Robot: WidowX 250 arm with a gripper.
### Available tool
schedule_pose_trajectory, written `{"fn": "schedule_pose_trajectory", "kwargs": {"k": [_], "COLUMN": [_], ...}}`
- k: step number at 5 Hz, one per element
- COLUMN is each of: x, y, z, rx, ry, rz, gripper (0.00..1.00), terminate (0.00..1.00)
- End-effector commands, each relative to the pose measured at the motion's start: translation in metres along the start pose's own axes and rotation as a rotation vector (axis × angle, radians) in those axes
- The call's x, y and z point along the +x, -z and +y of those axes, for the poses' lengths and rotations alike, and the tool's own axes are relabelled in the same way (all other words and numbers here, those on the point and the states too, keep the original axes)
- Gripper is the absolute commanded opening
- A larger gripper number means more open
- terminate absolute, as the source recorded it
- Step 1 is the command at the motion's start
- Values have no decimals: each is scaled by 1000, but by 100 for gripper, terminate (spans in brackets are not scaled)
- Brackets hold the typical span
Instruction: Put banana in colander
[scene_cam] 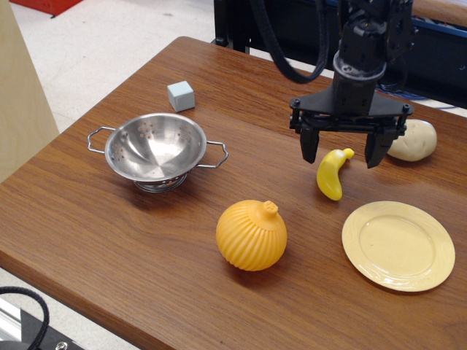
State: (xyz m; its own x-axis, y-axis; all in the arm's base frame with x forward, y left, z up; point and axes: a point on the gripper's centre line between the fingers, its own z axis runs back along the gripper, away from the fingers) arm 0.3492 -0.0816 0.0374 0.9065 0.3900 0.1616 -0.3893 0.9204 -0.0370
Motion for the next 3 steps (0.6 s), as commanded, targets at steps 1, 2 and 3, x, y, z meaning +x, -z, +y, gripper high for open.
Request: {"fn": "schedule_pose_trajectory", "kwargs": {"k": [1,2,3], "x": [11,9,9], "y": [9,10,15], "z": [-1,-5,-7], "rx": [19,7,37], "ry": [-18,-31,-40], "rz": [-46,-27,-1], "gripper": [100,100,0], "terminate": [0,0,0]}}
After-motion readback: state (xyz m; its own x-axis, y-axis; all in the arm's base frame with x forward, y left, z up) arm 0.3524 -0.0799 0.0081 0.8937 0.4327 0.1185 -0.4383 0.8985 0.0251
